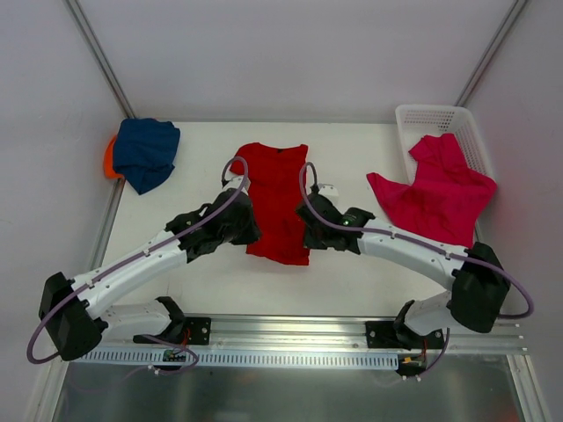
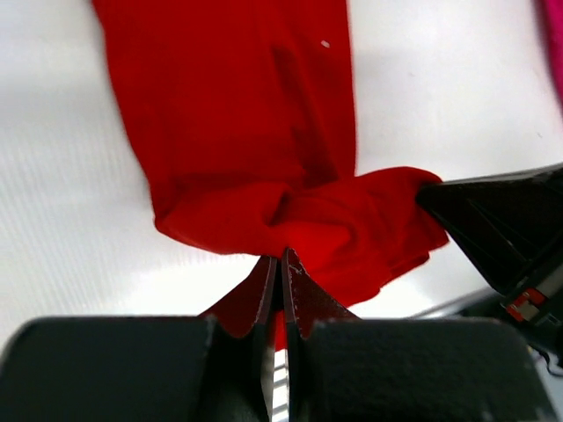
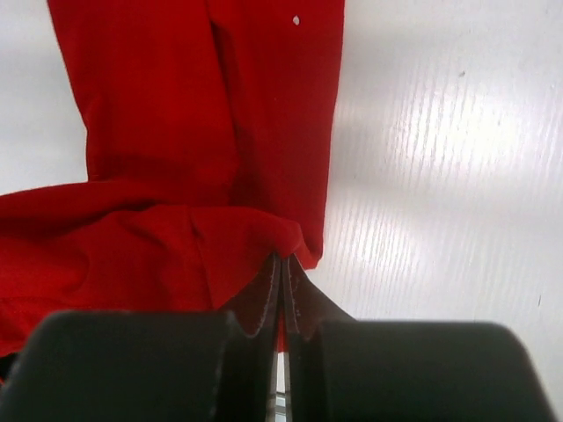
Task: Fold and stack the t-shirts
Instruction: Fold the folded rectangular tshirt in 1/3 of the way
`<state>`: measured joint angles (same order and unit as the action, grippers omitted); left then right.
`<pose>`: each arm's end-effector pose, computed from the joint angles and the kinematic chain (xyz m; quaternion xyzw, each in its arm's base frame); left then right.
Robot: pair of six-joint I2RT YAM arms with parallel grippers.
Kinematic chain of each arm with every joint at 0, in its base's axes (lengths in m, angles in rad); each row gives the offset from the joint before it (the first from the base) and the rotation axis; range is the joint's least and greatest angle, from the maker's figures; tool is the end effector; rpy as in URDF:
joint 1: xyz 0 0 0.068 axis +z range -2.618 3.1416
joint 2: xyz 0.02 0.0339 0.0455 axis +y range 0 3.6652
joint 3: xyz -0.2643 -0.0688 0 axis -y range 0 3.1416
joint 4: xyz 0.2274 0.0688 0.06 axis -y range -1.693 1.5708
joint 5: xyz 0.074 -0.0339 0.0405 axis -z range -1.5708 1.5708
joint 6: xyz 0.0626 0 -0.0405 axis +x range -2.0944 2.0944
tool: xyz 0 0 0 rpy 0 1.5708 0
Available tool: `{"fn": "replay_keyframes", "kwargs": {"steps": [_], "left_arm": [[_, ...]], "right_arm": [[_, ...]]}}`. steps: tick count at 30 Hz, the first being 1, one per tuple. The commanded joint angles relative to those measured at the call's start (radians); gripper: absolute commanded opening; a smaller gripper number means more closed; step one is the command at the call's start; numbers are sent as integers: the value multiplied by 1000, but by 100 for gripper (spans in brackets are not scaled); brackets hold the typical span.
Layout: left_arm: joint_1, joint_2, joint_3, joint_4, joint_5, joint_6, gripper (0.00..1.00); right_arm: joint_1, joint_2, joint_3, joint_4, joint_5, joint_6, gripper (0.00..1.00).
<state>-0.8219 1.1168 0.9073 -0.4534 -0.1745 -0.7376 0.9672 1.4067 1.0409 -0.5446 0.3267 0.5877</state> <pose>0.1754 -0.1727 0.2789 -0.0005 0.8961 -0.2515 0.3657 0.1825 0.2293 0.2437 -0.1243 0.9266 0.1148 0.3359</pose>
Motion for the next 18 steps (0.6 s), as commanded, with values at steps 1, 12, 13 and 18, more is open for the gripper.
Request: {"fn": "replay_keyframes", "kwargs": {"steps": [1,12,13,18], "left_arm": [[43,49,50,4,-52,29,0],[154,204,81,67,-62,30,0],[159,212,84,73,-60,30,0],[193,293,119,104,-63,37,0]], "right_arm": [[-48,88,114,31,-83,-94,0],[-145,324,307,34,-184,-195,0],[-154,334,315,34,-181,-200,0],[-185,385,350,34,-181,-221,0]]}}
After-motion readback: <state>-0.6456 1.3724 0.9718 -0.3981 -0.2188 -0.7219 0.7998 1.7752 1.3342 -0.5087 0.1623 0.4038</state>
